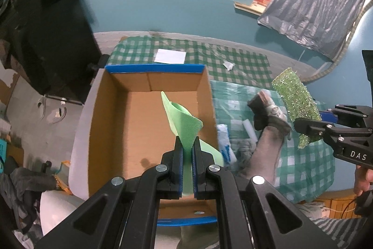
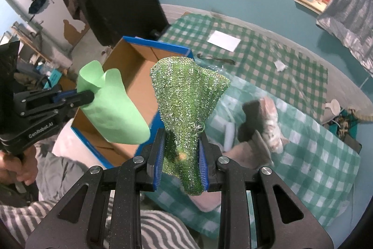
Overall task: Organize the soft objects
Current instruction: 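Lift the felt cloth and scrubber and carry both over the cardboard box, then open both tools to drop the cloth and scrubber into the box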
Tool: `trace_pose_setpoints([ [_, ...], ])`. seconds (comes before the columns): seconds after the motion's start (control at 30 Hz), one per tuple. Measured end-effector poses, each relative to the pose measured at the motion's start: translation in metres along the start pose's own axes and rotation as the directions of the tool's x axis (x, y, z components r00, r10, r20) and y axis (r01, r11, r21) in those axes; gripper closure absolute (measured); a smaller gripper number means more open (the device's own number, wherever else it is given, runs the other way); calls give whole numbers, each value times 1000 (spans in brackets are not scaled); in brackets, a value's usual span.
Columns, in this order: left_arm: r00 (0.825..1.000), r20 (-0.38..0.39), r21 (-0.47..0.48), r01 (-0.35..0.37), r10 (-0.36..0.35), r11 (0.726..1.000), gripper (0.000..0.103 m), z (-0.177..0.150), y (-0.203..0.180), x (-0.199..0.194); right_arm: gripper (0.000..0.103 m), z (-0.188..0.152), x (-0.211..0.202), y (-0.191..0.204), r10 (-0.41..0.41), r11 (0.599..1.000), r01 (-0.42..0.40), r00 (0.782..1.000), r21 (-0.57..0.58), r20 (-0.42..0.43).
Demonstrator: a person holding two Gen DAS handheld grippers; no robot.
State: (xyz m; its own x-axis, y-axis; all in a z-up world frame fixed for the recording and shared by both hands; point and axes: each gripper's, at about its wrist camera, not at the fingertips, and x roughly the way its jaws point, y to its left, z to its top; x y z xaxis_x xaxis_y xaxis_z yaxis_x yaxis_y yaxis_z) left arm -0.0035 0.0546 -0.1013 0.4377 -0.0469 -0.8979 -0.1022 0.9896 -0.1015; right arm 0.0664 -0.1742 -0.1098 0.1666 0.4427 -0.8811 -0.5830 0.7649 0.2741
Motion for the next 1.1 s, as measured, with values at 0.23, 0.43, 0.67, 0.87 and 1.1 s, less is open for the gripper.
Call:
trace_pose_setpoints([
  [0.23, 1000, -5, -35, -18, 18, 999, 97, -2, 23, 2, 78, 16, 17, 23, 19, 999, -19, 1000, -45, -11],
  [0.43, 1000, -19, -59, -24, 23, 998, 97, -3, 39, 7, 78, 30, 40, 42, 37, 996, -39, 999, -80, -32],
  [0.67, 998, -52, -74, -29, 26, 997, 97, -7, 57, 21, 78, 44, 71, 65, 54, 991, -62, 996, -115, -71],
  [0.87, 995, -93, -80, -41, 33, 996, 97, -12, 68, 31, 78, 50, 92, 82, 57, 988, -71, 993, -136, -101],
  [1.1, 987, -153, -73, -63, 51, 995, 75, -16, 74, 39, 54, 52, 106, 90, 58, 990, -72, 992, -117, -116],
])
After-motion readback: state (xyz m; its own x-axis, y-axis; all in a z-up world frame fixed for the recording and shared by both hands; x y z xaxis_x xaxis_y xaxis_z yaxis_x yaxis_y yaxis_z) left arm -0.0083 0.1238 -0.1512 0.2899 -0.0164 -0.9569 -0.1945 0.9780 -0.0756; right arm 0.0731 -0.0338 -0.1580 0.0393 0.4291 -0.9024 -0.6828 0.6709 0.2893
